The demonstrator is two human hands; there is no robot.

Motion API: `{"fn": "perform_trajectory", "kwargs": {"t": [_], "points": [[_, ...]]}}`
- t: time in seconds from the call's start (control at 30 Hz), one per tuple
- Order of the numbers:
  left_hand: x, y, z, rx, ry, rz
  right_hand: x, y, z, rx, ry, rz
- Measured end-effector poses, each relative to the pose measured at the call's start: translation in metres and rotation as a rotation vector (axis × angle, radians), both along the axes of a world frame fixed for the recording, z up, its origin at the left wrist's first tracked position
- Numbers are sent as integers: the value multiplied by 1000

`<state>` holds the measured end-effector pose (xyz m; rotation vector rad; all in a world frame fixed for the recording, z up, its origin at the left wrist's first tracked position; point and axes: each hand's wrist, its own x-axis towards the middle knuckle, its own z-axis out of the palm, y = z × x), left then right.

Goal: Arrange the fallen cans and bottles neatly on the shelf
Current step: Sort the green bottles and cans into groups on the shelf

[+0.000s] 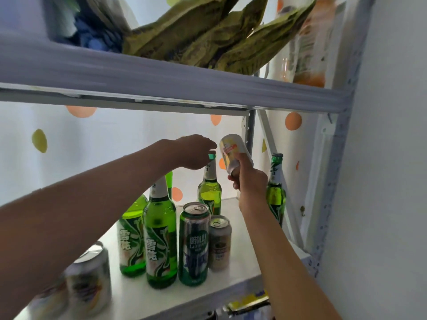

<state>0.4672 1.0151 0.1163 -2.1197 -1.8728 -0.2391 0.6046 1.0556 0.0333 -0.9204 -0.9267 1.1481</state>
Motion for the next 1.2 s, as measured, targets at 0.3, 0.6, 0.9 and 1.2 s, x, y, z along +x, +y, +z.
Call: {"fn": "perform_trajectory", "kwargs": {"t": [0.3, 0.6, 0.9, 1.2], "points": [[17, -57, -17, 321, -99, -413, 50, -79, 14, 188, -135, -80], [47, -92, -54, 348, -397, -515, 85, -122, 17, 369, -292, -154], [48, -110, -80, 235, -243, -385, 79, -108, -11, 415, -404, -171], [22, -137, -98, 334, -123, -356, 70, -67, -66, 332, -771, -242]]}}
